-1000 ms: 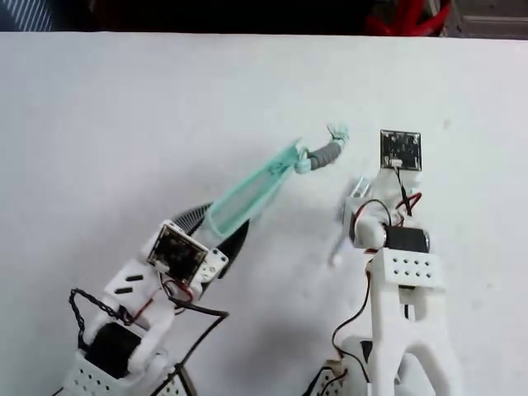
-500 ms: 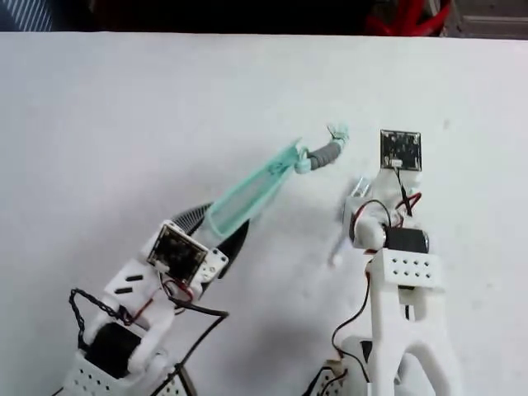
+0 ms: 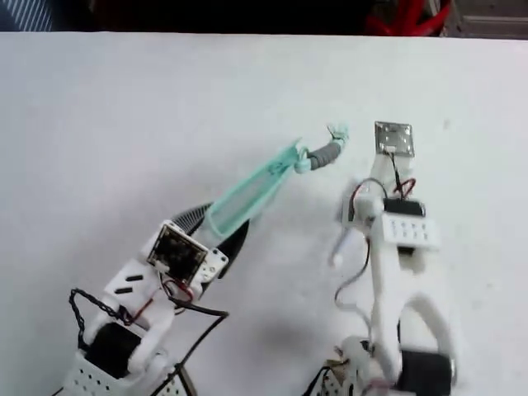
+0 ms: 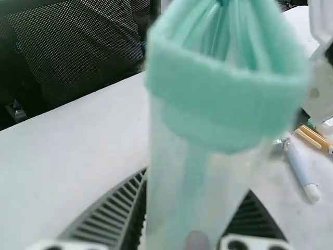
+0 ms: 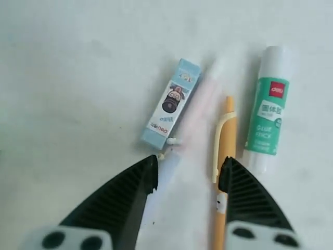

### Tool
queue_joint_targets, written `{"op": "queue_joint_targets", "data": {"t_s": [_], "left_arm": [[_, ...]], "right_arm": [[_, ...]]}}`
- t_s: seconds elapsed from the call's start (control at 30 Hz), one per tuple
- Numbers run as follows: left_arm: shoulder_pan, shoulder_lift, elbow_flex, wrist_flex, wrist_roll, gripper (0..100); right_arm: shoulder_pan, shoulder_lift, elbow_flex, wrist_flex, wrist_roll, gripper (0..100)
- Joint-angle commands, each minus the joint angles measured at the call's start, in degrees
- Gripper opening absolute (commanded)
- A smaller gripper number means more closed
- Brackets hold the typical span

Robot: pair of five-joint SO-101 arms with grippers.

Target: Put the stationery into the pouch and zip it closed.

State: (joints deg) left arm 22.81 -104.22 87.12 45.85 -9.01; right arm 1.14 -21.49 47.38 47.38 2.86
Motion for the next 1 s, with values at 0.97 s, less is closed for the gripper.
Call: {"op": "queue_joint_targets", "data": {"t_s": [0.97], "left_arm": [[0.0, -0.5, -0.1, -1.2, -0.3, 19]], "right_arm": [[1.5, 14.6, -12.7, 5.5, -4.7, 2.9]]}}
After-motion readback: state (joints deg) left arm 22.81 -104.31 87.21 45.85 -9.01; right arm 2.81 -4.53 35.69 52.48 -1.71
